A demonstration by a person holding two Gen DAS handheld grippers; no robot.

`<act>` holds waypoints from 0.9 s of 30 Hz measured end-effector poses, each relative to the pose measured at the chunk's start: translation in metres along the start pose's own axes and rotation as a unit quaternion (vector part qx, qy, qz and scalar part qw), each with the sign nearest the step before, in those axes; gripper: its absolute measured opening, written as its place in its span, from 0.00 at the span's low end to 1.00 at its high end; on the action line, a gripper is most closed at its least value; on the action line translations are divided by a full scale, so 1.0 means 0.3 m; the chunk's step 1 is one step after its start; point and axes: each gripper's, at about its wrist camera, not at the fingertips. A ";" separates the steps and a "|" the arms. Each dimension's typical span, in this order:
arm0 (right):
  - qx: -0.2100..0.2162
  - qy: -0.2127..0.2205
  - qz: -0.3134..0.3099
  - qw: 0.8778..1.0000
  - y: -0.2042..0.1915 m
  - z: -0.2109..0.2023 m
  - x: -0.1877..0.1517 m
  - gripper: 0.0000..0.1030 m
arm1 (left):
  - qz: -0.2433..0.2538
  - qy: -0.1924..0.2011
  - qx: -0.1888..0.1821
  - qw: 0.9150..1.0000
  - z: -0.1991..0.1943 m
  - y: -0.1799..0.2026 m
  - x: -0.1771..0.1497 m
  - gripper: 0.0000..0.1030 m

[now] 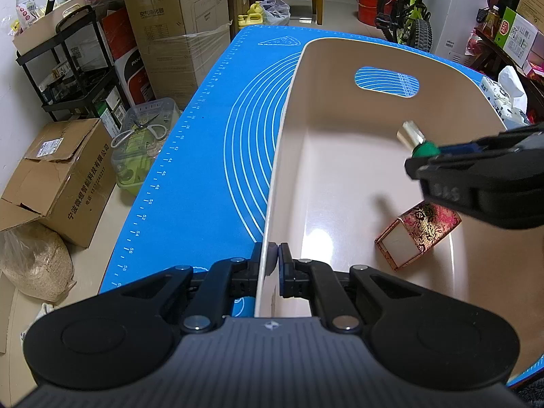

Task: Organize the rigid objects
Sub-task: 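Lower the green bottle into the bin beside the box and release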

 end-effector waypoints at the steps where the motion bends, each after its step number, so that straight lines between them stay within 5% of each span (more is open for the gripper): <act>1: 0.001 -0.008 0.001 1.000 -0.002 0.012 -0.003 0.33 | 0.000 0.000 0.000 1.000 0.000 0.000 0.000 0.09; 8: 0.003 -0.045 -0.005 0.999 -0.013 0.054 -0.009 0.35 | 0.002 0.000 0.001 1.000 0.000 0.005 0.001 0.09; 13: 0.003 -0.017 0.012 1.000 0.020 0.009 -0.018 0.58 | 0.002 0.000 0.002 1.000 0.000 0.006 0.002 0.09; 27: -0.023 0.065 0.072 0.995 0.206 -0.246 -0.103 0.78 | 0.006 0.001 0.005 1.000 -0.001 0.012 0.004 0.10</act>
Point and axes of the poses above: each gripper's, at about its wrist camera, not at the fingertips, and z roughly the way its jaws point, y to its right, x to its top, and after that the axes turned 2 degrees about -y, right-handed
